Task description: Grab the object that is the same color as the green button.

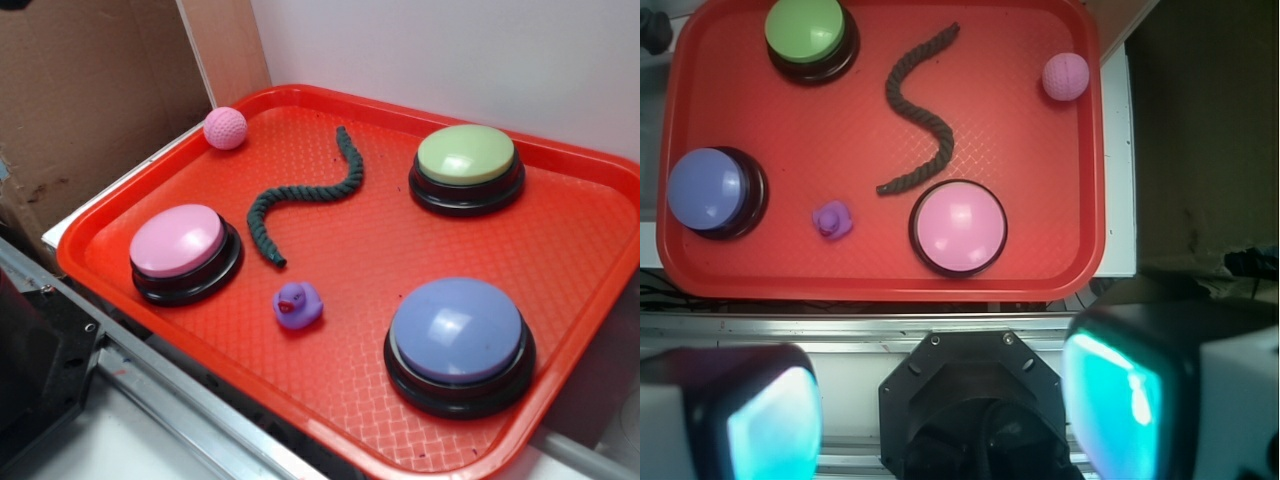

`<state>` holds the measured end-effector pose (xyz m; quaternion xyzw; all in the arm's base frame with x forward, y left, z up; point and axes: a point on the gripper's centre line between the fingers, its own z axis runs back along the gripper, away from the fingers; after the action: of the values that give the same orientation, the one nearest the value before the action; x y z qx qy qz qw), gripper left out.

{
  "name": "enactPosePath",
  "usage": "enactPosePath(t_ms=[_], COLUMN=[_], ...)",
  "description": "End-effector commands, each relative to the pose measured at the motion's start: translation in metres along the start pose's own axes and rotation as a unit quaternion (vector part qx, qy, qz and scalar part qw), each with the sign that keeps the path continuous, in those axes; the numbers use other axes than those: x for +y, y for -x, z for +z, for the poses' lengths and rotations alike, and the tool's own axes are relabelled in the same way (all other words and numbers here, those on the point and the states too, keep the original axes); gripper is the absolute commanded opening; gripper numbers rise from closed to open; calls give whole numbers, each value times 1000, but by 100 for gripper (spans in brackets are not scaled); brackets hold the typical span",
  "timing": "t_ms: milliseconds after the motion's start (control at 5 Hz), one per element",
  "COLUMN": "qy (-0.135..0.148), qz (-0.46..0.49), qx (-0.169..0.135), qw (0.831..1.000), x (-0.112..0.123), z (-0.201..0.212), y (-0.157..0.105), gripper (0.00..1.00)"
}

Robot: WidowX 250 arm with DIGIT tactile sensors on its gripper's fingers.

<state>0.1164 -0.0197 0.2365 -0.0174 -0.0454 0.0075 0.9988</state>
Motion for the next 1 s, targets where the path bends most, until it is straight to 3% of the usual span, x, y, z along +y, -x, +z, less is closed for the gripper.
enactPosePath(t_ms=[0, 600, 800], qy=[0, -14, -35], qz=[0, 37, 23], qx=[0, -13, 2], qw=[1000, 999, 999], x=[0, 10, 13], z=[0, 2, -6], y=[0, -77, -113], gripper=[100, 100, 100])
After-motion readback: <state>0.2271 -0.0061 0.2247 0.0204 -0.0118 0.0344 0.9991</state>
